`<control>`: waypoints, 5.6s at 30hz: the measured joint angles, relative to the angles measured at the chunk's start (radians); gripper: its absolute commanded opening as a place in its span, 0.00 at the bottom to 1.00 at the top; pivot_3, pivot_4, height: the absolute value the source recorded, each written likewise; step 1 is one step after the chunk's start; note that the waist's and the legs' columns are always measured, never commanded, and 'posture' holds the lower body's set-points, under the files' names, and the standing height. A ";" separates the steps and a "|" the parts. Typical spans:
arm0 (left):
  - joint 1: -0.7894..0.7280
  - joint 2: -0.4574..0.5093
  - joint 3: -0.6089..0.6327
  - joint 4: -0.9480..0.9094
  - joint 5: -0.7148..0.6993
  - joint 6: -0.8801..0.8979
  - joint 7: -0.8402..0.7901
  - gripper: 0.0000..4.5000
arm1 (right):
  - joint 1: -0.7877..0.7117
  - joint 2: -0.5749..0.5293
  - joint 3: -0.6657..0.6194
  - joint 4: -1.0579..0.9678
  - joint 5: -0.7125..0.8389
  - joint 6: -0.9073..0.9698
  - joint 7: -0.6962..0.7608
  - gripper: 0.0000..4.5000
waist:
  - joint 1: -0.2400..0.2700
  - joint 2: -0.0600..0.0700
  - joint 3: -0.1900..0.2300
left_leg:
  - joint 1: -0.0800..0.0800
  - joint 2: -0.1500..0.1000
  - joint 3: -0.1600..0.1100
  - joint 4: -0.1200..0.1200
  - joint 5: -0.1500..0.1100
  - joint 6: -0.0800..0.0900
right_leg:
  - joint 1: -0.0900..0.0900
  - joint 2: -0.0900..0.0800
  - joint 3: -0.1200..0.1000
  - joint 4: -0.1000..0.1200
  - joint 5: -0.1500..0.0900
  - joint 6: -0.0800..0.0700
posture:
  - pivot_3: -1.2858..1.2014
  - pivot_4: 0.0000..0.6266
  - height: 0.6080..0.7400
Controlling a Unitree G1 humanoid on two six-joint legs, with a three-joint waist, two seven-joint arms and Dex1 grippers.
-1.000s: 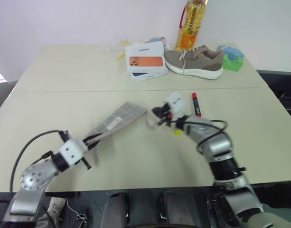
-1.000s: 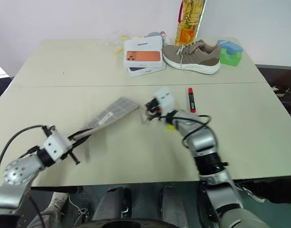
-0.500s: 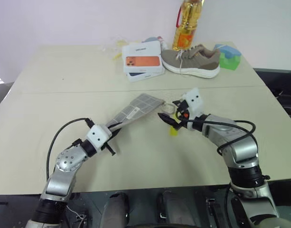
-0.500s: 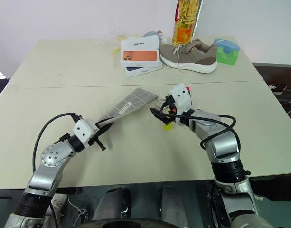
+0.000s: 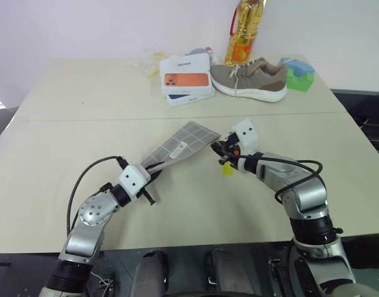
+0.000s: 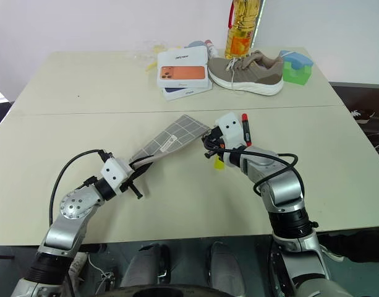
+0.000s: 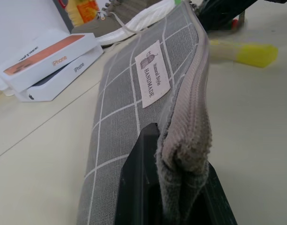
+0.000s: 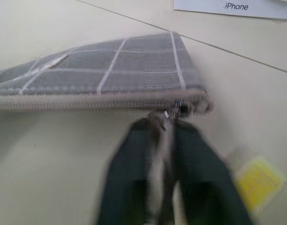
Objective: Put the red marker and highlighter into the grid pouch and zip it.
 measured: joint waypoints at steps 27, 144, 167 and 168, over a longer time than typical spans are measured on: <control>-0.195 -0.230 -0.091 0.038 0.065 0.243 0.202 0.00 | -0.110 -0.079 0.383 -0.133 -0.124 -0.120 0.236 0.29 | 0.001 0.000 0.000 | 0.000 0.000 -0.001 0.001 0.000 0.000 | 0.000 0.001 0.000 0.000 0.000 0.000 | 0.52 0.24 1.00; -0.217 0.077 -0.030 0.111 -0.219 0.186 -0.328 0.00 | 0.024 -0.504 0.197 -0.345 -0.188 -0.096 0.265 0.19 | 0.001 0.000 0.001 | 0.000 0.000 -0.001 0.000 0.000 0.000 | -0.001 0.003 0.000 0.000 0.000 -0.004 | 0.52 0.24 1.00; -0.252 0.191 -0.066 -0.022 -0.226 0.312 -0.472 0.00 | 0.012 -0.555 0.329 -0.324 -0.437 -0.405 0.457 0.52 | 0.002 0.000 0.002 | 0.000 0.000 0.000 0.001 0.000 0.000 | -0.001 0.003 0.000 0.000 0.000 -0.004 | 0.52 0.24 1.00; -0.256 0.191 -0.065 -0.022 -0.227 0.317 -0.472 0.00 | 0.016 -0.553 0.328 -0.324 -0.437 -0.404 0.459 0.64 | 0.002 0.000 0.002 | 0.000 0.000 0.000 0.001 0.000 0.000 | -0.001 0.003 0.000 0.000 0.000 -0.004 | 0.52 0.24 1.00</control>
